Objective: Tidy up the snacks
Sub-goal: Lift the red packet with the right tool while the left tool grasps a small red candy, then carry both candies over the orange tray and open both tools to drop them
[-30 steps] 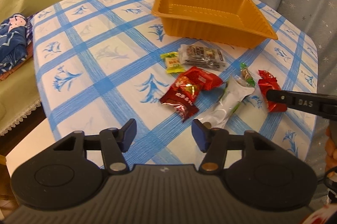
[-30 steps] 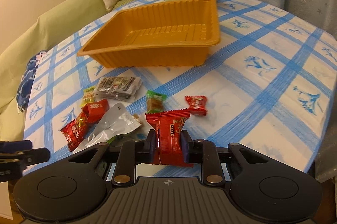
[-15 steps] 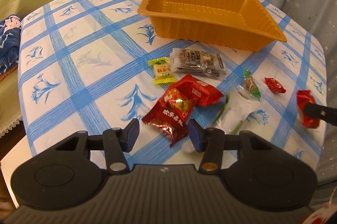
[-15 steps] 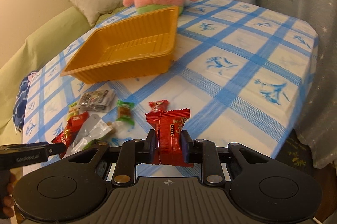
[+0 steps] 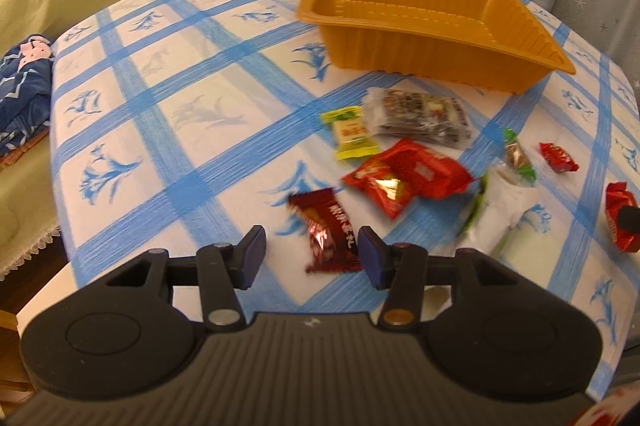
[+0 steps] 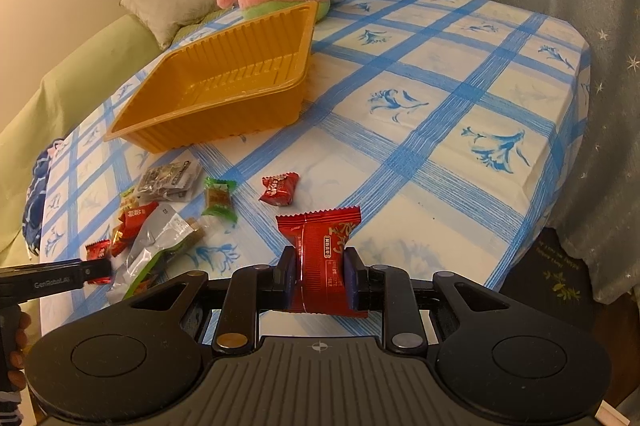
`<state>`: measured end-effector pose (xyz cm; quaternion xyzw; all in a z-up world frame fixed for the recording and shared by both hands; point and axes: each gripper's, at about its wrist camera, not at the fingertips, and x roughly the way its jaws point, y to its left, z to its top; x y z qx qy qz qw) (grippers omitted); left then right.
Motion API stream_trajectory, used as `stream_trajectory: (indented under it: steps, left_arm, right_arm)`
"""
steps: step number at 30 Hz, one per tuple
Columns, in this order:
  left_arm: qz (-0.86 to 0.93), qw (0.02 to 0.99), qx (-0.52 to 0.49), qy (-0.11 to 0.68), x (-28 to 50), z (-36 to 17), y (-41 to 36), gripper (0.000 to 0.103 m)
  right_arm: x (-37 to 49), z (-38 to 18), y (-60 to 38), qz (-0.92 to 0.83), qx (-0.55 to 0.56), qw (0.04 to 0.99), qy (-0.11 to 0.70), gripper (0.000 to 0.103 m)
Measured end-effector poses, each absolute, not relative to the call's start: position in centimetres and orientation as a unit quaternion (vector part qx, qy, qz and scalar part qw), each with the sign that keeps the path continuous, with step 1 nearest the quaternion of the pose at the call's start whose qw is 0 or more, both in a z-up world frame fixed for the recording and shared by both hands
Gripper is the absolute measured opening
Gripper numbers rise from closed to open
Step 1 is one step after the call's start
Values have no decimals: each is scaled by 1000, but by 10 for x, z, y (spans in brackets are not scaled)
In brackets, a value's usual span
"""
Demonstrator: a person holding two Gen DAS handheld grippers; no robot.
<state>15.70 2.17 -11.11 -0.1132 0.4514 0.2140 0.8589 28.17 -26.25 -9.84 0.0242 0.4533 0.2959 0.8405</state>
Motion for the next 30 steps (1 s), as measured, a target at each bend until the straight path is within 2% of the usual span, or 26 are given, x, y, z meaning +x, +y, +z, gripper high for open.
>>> stream_trajectory:
  steps: [5,13,15,17,20,30]
  left_arm:
    - [222,857,-108,452,149,-111,28,43]
    - [187,871,-53,451,164,-108,17,43]
    - [183,870,-43,456,168,-111,15,40]
    - [182,869,-46,457,169,-113,16,29]
    - [181,869,-51,457,170,-112,17,24]
    - [174,871,-59,455,162,-104,13,21]
  right_arm:
    - [283,-98,-264,298,23,840,452,25]
    - [286,-95,-268,299,21,840,451,25]
    - [286,-95,-271,298,22,841,452,25]
    - [286,-94,-274,297,23,841,451,25]
    - [287,-94,-280,294,25,842,451,25]
    - [289,-95,-293,300,30,839,452,25]
